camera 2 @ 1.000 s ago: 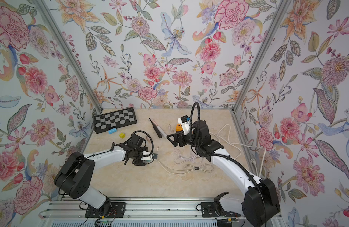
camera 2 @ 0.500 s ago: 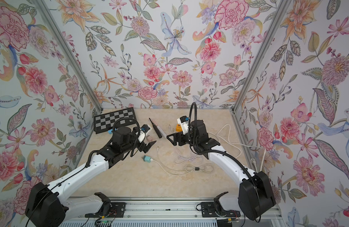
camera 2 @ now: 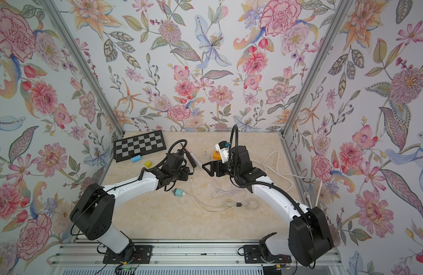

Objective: Charge the electric toothbrush
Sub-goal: Pick up the charging cable from the center of the board.

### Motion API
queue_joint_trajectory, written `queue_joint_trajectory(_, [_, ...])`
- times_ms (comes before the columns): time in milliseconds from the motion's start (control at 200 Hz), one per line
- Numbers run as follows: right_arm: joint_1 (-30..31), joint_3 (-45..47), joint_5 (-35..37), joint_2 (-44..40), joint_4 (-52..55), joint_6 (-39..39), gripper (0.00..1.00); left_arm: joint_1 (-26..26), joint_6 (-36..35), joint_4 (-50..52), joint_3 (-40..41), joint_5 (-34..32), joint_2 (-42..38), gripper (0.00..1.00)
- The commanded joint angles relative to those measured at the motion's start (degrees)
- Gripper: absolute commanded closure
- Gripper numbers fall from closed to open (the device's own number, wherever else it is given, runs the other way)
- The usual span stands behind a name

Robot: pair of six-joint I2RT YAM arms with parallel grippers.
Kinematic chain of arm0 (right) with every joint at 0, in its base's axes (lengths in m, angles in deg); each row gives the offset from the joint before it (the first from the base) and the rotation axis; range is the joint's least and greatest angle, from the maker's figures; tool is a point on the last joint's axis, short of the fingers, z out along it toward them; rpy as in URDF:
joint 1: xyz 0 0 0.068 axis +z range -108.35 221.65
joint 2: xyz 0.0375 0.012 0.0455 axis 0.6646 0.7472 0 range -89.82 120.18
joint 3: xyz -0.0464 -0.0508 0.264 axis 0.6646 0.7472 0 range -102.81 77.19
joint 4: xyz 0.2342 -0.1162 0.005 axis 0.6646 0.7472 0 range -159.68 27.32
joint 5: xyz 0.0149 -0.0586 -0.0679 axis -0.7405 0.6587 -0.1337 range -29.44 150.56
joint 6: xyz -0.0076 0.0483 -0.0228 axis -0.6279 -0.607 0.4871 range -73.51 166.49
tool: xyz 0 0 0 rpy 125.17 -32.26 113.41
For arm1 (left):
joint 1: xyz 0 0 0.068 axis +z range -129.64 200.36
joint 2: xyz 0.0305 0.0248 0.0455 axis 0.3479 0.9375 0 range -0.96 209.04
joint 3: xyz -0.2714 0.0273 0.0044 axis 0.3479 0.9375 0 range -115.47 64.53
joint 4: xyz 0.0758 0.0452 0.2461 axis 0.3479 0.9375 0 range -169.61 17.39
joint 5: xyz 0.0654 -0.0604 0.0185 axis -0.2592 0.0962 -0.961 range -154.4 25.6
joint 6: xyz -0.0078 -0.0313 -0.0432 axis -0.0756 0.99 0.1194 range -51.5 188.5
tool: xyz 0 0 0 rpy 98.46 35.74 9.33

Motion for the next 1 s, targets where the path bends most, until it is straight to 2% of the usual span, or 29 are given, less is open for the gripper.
queue_joint_trajectory(0, [-0.3, 0.43, 0.71, -1.04, 0.86, -0.72, 0.13, -1.32, 4.38, 1.24, -3.35, -2.82, 4.34, 0.6])
queue_joint_trajectory(190, [-0.38, 0.09, 0.45, -0.84, 1.12, -0.61, 0.13, -1.28, 4.71, 2.72, -6.88, -2.07, 10.51, 0.66])
queue_joint_trajectory(435, [-0.39, 0.35, 0.72, -0.94, 1.41, -0.59, 0.13, -1.41, 5.24, 3.98, -7.36, 1.21, 14.1, 0.75])
queue_joint_trajectory(615, [-0.39, 0.1, 0.68, -0.77, 1.58, -0.43, 0.13, -1.76, 5.66, 3.05, -6.7, 3.19, 15.36, 0.77])
queue_joint_trajectory(866, [-0.34, -0.47, 0.41, -0.96, 1.72, -1.36, 0.13, -1.77, 6.34, 2.47, -6.82, 3.88, 16.25, 0.92])
queue_joint_trajectory(941, [-0.38, -0.64, -0.06, -1.02, 1.68, -2.24, 0.13, -1.68, 6.64, 0.92, -6.07, 5.21, 14.83, 1.0])
queue_joint_trajectory(996, [-0.39, -0.8, -0.21, -1.12, 1.69, -3.1, 0.13, -1.62, 7.24, -2.06, -4.73, 7.18, 12.41, 1.0])
